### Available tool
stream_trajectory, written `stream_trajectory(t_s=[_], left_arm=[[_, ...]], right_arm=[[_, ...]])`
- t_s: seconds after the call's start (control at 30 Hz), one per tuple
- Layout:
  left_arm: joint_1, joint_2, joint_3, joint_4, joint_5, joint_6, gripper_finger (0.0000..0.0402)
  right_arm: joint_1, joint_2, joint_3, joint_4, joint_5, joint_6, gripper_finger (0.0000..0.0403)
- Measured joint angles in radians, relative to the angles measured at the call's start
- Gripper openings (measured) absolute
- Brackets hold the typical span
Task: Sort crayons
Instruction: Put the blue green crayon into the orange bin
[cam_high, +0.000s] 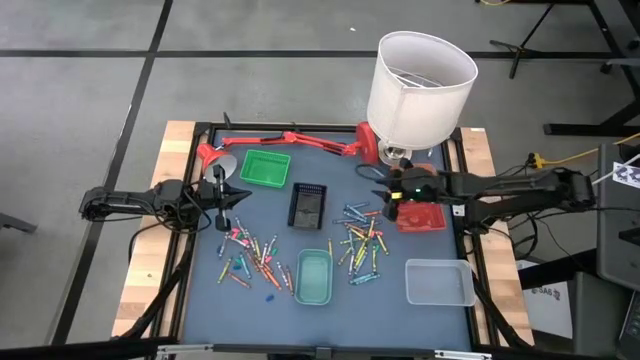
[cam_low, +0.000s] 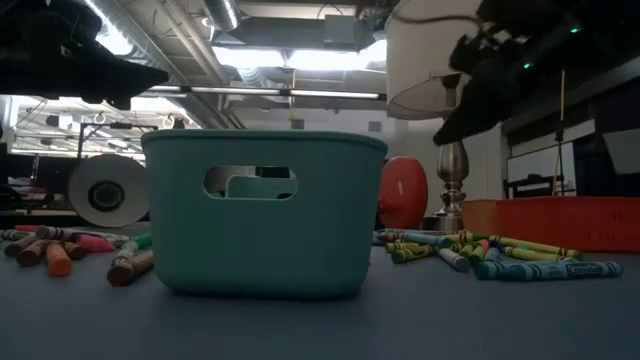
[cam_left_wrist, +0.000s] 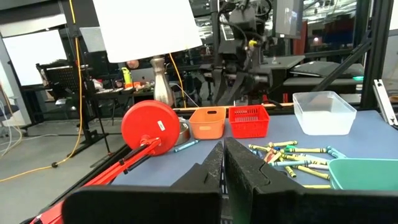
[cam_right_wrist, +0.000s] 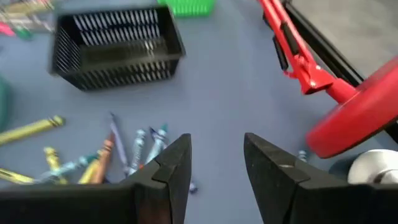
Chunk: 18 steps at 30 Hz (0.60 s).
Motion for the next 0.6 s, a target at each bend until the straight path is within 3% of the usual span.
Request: stream_trajectory(t_s=[0.33, 0.6], left_arm=[[0.000, 0.000, 0.000, 0.000, 0.000, 0.000, 0.0001], [0.000, 0.000, 0.000, 0.000, 0.000, 0.000, 0.0001]], right_arm=[[0.001, 0.260, 0.071, 0.003, 0.062, -0.033, 0.0147], [0.001, 0.458, 0.213, -0.189, 0.259, -0.033, 0.0147]])
